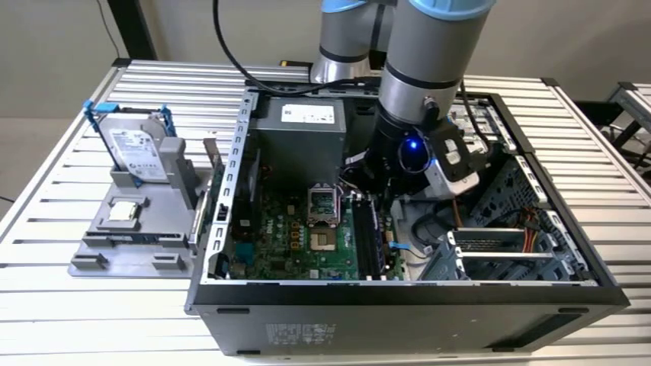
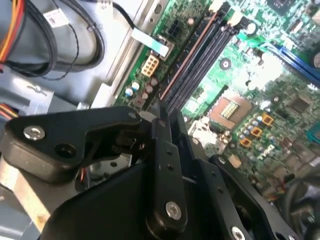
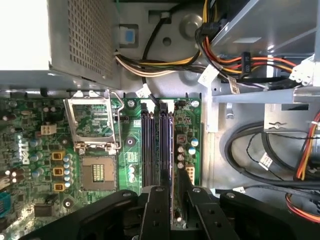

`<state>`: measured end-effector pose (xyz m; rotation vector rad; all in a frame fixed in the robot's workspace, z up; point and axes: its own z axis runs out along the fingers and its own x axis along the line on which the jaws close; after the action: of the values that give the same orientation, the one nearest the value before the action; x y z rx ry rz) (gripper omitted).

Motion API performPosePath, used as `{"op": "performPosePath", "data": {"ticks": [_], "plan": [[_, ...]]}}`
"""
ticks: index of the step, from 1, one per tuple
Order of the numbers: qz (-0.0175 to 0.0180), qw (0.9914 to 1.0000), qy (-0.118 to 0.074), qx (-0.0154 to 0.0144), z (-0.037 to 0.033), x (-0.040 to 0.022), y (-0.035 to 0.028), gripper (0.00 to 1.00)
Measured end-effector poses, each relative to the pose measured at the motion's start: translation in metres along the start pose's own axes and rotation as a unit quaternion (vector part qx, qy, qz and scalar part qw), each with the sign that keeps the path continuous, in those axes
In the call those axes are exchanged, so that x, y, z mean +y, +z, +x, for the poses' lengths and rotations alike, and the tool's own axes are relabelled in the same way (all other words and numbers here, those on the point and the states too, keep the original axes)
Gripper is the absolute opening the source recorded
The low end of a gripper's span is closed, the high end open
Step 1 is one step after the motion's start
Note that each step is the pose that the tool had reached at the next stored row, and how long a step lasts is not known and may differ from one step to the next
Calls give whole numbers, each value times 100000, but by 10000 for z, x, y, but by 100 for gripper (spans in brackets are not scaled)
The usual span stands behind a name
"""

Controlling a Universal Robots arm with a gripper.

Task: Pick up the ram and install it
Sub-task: 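Insert the ram into the slot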

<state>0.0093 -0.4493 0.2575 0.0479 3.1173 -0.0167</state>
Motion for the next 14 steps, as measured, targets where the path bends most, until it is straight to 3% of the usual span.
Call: {"op": "performPosePath", "data": {"ticks": [1,2,14], "plan": [[-6,100000,2,-2,0,0,-7,100],[7,100000,1,1,0,0,-15,0],[1,100000,-18,0,-2,-1,-99,0]]}}
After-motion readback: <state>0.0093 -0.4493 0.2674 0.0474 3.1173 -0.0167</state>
